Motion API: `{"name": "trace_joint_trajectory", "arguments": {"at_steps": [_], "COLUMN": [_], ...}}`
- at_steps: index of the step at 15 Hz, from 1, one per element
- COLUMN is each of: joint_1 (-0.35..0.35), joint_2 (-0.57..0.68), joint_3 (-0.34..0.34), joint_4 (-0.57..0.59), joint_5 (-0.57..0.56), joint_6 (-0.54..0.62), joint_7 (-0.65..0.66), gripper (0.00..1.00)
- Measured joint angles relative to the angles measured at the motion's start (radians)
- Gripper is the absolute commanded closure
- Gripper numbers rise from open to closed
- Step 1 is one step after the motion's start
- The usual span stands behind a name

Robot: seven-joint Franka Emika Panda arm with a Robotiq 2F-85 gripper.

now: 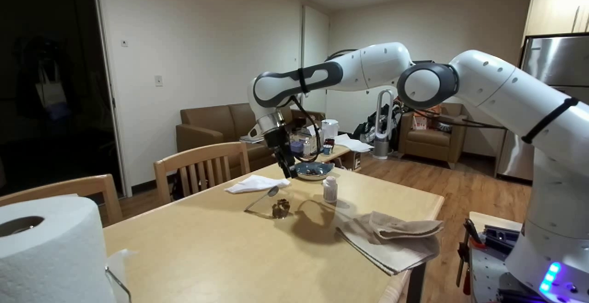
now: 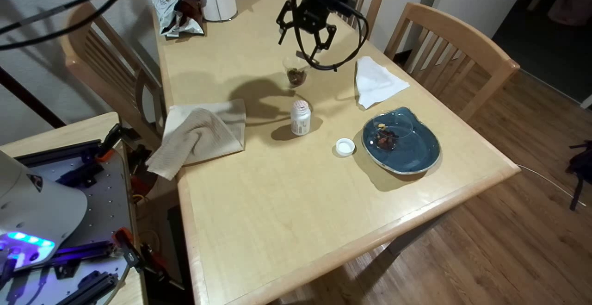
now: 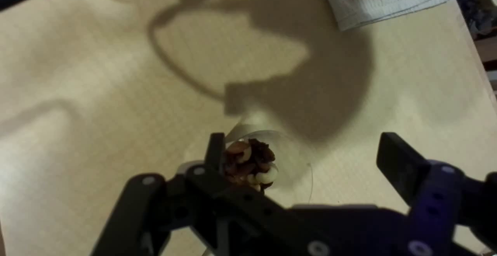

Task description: Place the grey measuring spoon inside the glass cup

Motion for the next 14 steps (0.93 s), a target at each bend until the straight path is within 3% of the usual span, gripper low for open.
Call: {"name": "trace_joint_trajectory", "arguments": {"at_steps": [8,14], "joint_1": [0.006,0.014], "joint_2": [0.002,0.012], "joint_3": [-0.002,0.001], "joint_4": [0.0,0.001], "joint_5": [-0.015,-0.081], "joint_6": [0.019,-0.05], "joint_7": [-0.061,-0.358], "gripper": [0.0,0.0]}}
